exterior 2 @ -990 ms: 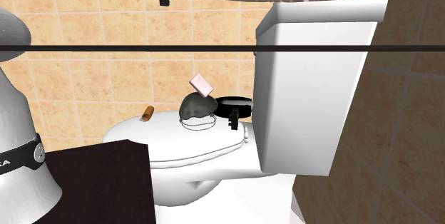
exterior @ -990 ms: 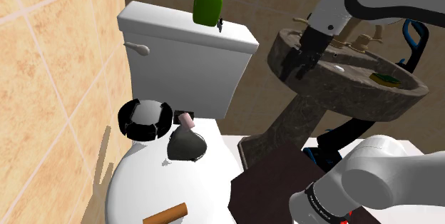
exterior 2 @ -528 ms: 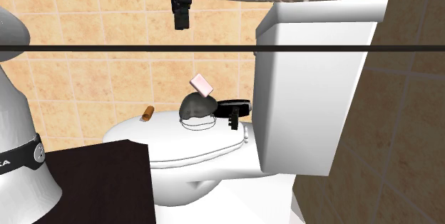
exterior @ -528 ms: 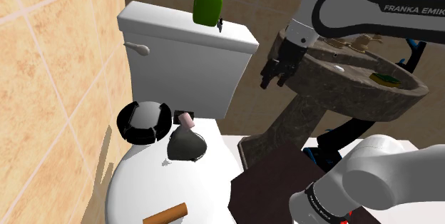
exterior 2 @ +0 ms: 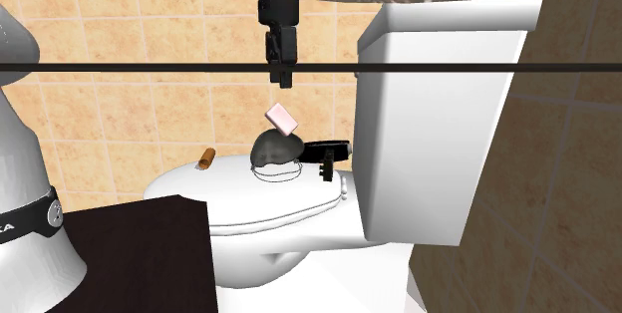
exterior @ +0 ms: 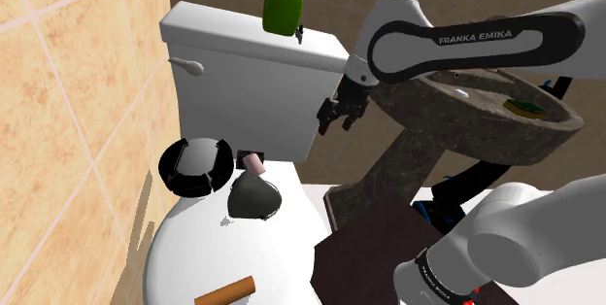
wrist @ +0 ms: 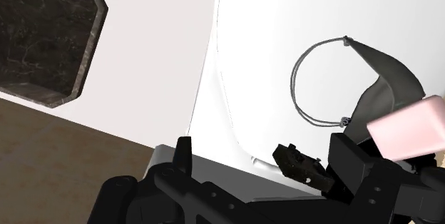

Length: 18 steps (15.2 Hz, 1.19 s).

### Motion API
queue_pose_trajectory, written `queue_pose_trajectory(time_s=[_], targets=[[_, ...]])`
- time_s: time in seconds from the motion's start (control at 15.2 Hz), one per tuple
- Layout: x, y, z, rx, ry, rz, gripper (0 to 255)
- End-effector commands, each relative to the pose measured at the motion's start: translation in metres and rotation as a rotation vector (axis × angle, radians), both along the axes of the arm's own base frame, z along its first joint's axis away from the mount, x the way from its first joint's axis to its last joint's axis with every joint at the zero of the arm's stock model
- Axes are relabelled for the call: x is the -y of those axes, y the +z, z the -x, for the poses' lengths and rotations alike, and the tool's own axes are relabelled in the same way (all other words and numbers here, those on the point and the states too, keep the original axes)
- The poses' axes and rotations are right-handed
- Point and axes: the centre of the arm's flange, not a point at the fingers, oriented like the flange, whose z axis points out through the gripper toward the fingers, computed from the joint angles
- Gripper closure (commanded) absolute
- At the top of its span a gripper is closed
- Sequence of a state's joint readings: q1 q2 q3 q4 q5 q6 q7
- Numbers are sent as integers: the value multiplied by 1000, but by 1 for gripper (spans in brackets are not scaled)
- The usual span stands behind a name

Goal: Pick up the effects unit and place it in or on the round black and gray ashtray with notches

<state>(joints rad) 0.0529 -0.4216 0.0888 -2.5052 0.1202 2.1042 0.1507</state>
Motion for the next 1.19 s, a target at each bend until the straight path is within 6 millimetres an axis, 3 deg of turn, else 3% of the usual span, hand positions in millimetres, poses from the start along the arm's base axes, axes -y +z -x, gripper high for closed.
queue_pose_trajectory(time_s=[0.0,1.12], targets=[[-12,-19,-15,4,4,1,0],[-103,-183,-137,18,33,13,0]])
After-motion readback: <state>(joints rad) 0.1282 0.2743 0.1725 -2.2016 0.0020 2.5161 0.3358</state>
